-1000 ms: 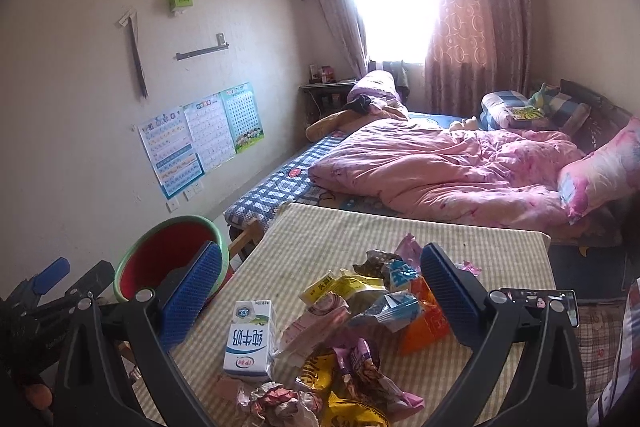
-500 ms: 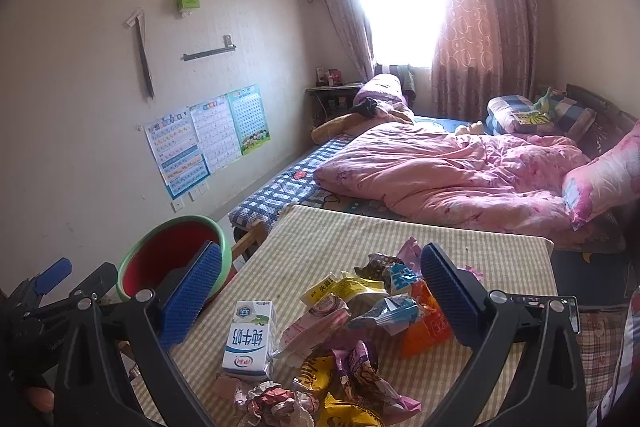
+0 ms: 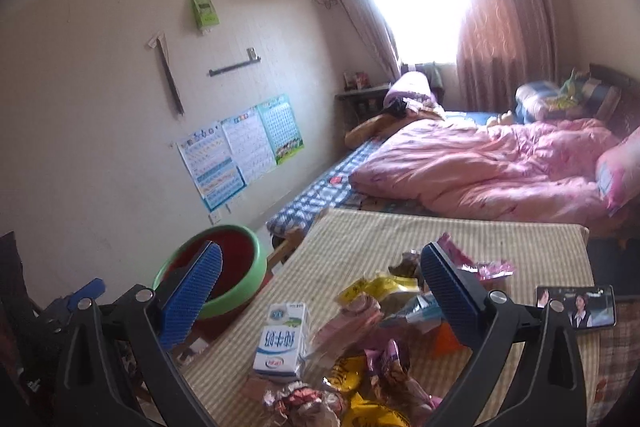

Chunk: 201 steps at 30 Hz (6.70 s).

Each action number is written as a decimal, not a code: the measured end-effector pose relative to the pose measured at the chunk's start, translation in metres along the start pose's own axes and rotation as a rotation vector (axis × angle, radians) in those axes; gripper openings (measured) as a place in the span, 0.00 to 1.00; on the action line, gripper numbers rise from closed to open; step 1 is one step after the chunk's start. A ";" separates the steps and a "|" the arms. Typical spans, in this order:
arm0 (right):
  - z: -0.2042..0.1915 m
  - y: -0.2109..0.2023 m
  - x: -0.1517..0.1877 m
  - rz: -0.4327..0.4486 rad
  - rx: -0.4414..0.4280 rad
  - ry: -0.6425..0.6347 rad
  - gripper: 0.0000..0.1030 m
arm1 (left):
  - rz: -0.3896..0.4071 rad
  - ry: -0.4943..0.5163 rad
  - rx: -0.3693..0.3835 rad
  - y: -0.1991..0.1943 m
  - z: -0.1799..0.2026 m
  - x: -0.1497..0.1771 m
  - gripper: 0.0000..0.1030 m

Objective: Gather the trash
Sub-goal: 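Grasp crumpled wrappers with the left tool while the right tool grasps a pink wrapper, then carry wrappers over the green-rimmed red bucket and open both tools to drop them, then move both open tools back over the wrappers on the table, then grasp the pink paper with the left tool while the right tool grasps the yellow Sable wrapper, then carry the pink paper and yellow wrapper with both tools over the bucket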

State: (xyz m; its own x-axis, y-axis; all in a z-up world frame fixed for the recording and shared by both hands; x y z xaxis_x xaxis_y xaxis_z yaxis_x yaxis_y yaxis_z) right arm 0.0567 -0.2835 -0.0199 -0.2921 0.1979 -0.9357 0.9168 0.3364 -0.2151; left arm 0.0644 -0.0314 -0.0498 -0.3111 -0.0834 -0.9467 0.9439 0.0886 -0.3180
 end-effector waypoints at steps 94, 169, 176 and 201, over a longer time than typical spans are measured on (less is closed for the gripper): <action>-0.166 0.166 0.053 -0.308 -0.264 0.080 0.36 | -0.171 0.023 0.044 0.132 -0.137 0.026 0.26; 0.089 0.002 0.126 -0.471 -0.048 0.256 0.25 | -0.450 -0.015 0.246 0.047 0.076 0.151 0.58; 0.085 0.000 0.113 -0.436 -0.056 0.254 0.25 | -0.286 -0.055 0.182 0.015 0.070 0.116 0.58; 0.029 0.019 0.086 -0.372 -0.132 0.152 0.25 | -0.091 -0.031 0.119 -0.021 0.045 0.087 0.59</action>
State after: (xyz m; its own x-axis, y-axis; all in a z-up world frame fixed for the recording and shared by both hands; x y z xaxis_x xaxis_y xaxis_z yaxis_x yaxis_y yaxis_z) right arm 0.0566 -0.2871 -0.1126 -0.6427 0.1710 -0.7468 0.7014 0.5235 -0.4837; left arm 0.0221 -0.0854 -0.1235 -0.3940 -0.1161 -0.9117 0.9190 -0.0384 -0.3923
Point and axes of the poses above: each gripper's, at about its wrist camera, not at the fingertips, and y roughly the way its jaws point, z to its right, x to its underside, the point moved 7 cm from there along y, roughly the way its jaws point, and after that the axes turned 13 degrees about z, right-handed, at the moved point
